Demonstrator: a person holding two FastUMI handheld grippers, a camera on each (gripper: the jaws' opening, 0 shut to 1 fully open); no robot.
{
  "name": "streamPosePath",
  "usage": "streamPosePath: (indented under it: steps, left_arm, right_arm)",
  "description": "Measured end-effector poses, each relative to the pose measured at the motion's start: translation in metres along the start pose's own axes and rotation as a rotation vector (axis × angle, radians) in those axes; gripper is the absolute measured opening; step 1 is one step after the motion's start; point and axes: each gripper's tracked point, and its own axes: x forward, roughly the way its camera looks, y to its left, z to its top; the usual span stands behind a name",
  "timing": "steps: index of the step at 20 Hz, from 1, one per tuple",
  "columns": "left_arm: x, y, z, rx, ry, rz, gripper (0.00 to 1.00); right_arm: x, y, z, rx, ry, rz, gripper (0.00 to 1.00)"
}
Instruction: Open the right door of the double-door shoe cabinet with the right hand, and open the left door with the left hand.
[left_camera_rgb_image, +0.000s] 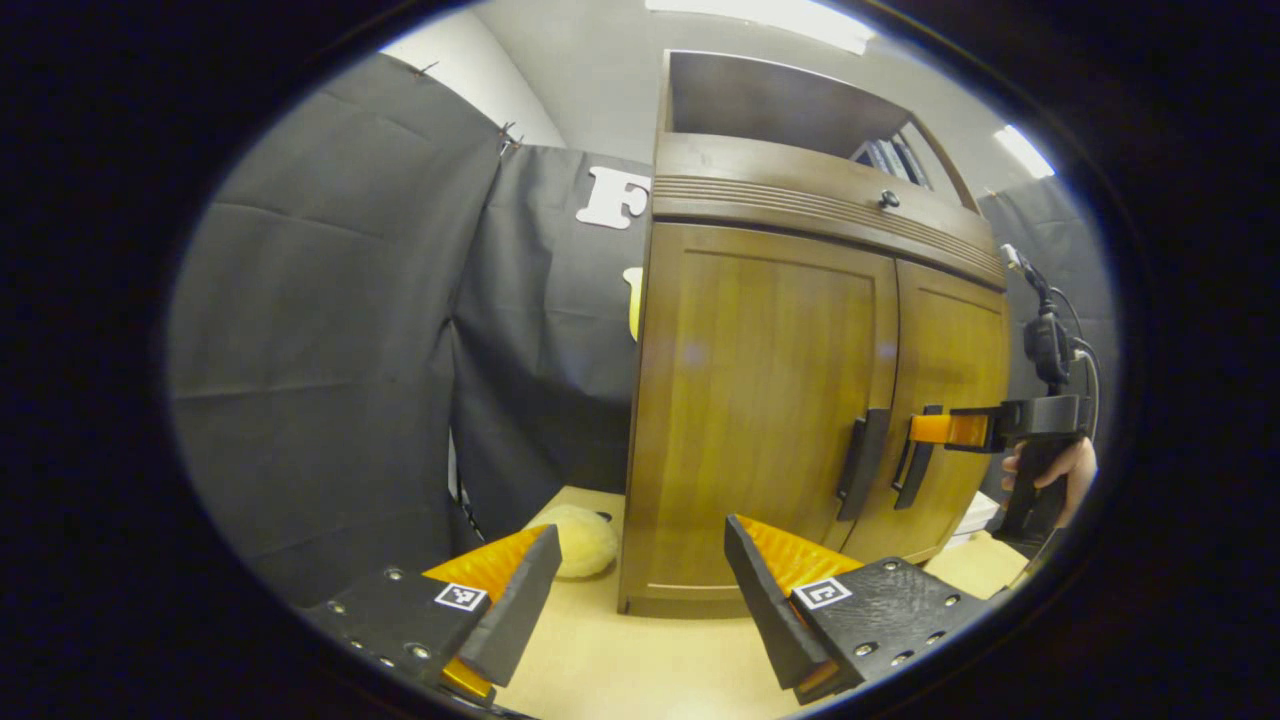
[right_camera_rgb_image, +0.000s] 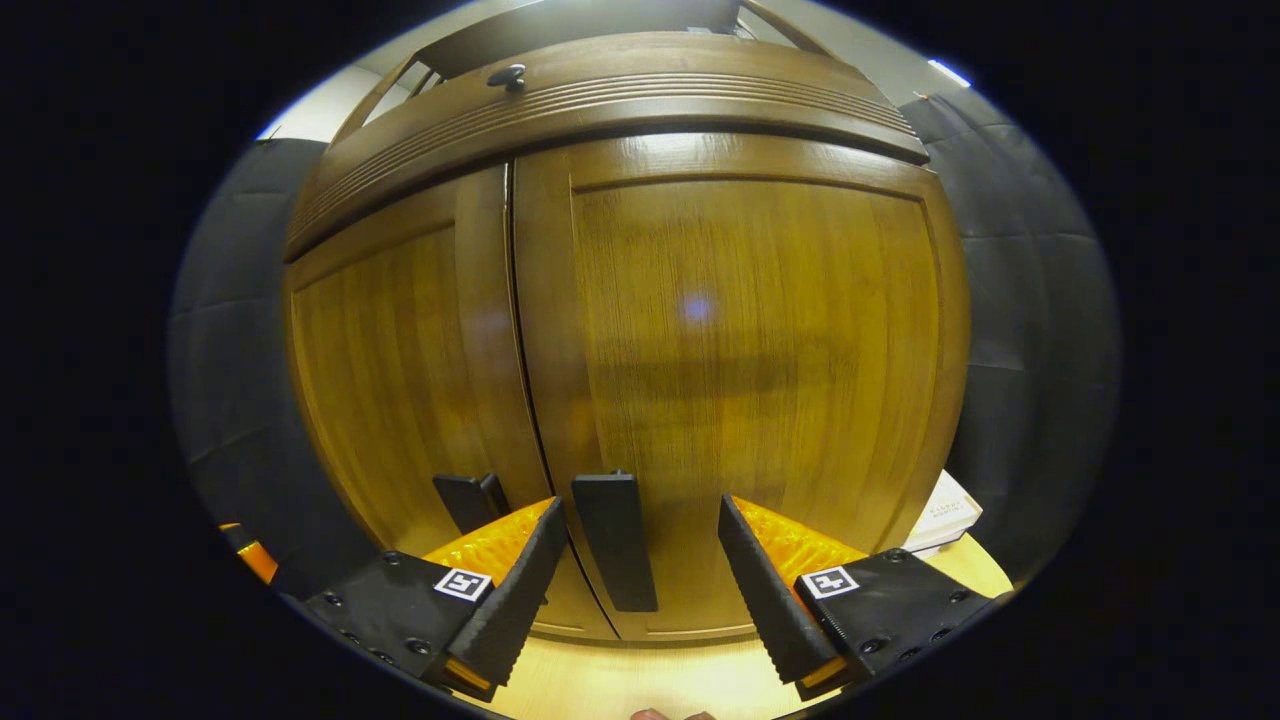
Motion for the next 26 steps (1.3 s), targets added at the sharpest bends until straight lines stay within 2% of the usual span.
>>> streamPosePath:
  steps: [1,2,3,4,5,12,15,18,22,23,25,26]
  left_arm:
    - [0.000,-0.001,-0.001,0.002,0.003,-0.003,0.95]
    - [0.000,0.000,-0.002,0.005,0.008,-0.004,0.95]
    - [-0.001,0.001,-0.002,0.005,0.012,-0.003,0.95]
    - [-0.002,0.000,-0.002,0.002,0.015,-0.003,0.95]
    - [-0.002,0.000,-0.002,-0.002,0.016,-0.002,0.95]
    - [-0.002,-0.001,-0.001,-0.004,0.020,-0.008,0.95]
    - [-0.002,-0.002,-0.001,-0.002,0.019,-0.009,0.95]
    - [-0.003,-0.002,-0.001,-0.026,0.031,0.002,0.95]
    - [-0.003,-0.006,0.001,-0.045,0.038,0.004,0.95]
    - [-0.003,-0.005,0.001,-0.037,0.040,0.004,0.95]
    - [-0.003,-0.004,0.000,-0.024,0.040,0.002,0.95]
    - [-0.003,-0.004,0.000,-0.024,0.040,-0.002,0.95]
  right_arm:
    - [0.003,0.001,-0.001,0.001,0.004,-0.001,0.97]
    - [0.007,0.001,-0.003,-0.001,0.009,-0.002,0.92]
    - [0.009,0.001,-0.005,-0.003,0.016,-0.007,0.92]
    - [0.013,0.002,-0.007,-0.005,0.024,-0.011,0.97]
    - [0.016,0.002,-0.008,-0.006,0.030,-0.016,0.92]
    - [0.023,0.000,-0.002,0.010,0.061,-0.025,0.89]
    - [0.020,0.007,-0.011,0.026,0.079,-0.004,0.57]
    - [0.024,0.012,-0.012,0.029,0.075,0.020,0.42]
    - [0.023,0.012,-0.012,-0.028,0.056,0.025,0.29]
    - [0.022,0.013,-0.011,-0.027,0.058,0.037,0.19]
    - [0.020,0.013,-0.013,-0.016,0.086,0.072,0.14]
    - [0.023,0.013,-0.013,-0.020,0.085,0.081,0.16]
